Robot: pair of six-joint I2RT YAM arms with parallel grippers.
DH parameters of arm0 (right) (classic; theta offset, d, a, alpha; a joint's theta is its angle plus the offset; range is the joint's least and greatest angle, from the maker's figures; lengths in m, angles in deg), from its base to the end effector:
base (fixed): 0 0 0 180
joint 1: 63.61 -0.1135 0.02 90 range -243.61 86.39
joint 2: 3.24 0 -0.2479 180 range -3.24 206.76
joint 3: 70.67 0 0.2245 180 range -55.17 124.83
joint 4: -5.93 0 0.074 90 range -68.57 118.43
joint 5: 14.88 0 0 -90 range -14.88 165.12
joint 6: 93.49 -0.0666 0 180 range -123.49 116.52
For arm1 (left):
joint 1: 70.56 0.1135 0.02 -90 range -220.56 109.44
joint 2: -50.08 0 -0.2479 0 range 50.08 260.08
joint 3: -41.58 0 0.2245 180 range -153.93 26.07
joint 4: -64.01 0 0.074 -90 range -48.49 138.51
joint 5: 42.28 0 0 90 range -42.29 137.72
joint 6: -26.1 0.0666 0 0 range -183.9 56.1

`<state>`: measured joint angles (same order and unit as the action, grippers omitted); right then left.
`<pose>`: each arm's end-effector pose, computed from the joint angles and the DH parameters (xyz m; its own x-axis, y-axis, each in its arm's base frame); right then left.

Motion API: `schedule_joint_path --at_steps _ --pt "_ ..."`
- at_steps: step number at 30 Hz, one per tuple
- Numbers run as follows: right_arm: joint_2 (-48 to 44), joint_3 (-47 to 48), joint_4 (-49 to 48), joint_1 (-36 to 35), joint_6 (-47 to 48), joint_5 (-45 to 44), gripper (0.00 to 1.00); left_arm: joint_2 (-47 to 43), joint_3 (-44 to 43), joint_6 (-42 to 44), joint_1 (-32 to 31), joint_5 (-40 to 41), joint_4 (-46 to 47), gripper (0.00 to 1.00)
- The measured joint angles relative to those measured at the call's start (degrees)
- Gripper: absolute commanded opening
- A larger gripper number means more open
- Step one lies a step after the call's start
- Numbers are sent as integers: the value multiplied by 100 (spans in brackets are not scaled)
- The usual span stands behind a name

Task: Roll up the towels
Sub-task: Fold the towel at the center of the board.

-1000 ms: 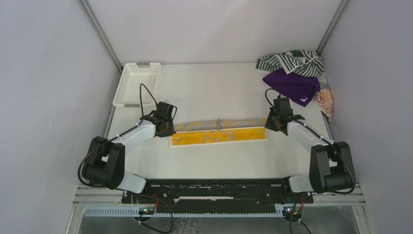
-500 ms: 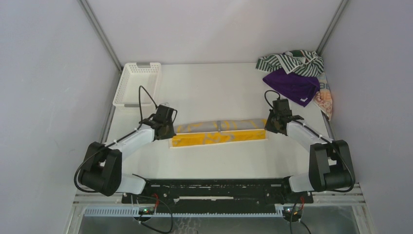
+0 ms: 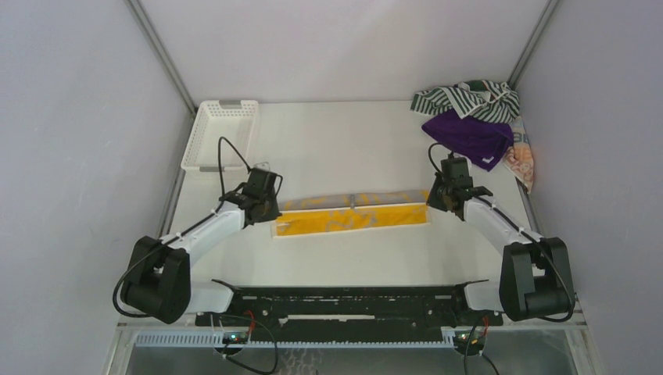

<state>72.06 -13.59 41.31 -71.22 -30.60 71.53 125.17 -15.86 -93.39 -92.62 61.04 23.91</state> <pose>0.2520 0.0295 0.1700 -0.7536 0.3582 -0.5512 0.2787 0.9335 0.2256 0.2321 -0.0775 0.1676 -0.8061 -0.1902 -0.5604 -0.1669 0.9816 -0.0931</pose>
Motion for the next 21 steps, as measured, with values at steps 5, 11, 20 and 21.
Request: schedule_joint_path --at_steps 5,11,20,21 --pt "50 -116 -31 0 0 -44 2 90 72 -50 -52 -13 57 0" --pt "280 -157 -37 -2 -20 -42 6 101 264 -146 -98 -50 111 2" --pt "175 -223 -9 -2 -20 -68 14 -13 374 -203 -140 -52 138 9" --pt "120 -232 15 -2 -17 -66 14 -83 404 -205 -144 -59 131 8"
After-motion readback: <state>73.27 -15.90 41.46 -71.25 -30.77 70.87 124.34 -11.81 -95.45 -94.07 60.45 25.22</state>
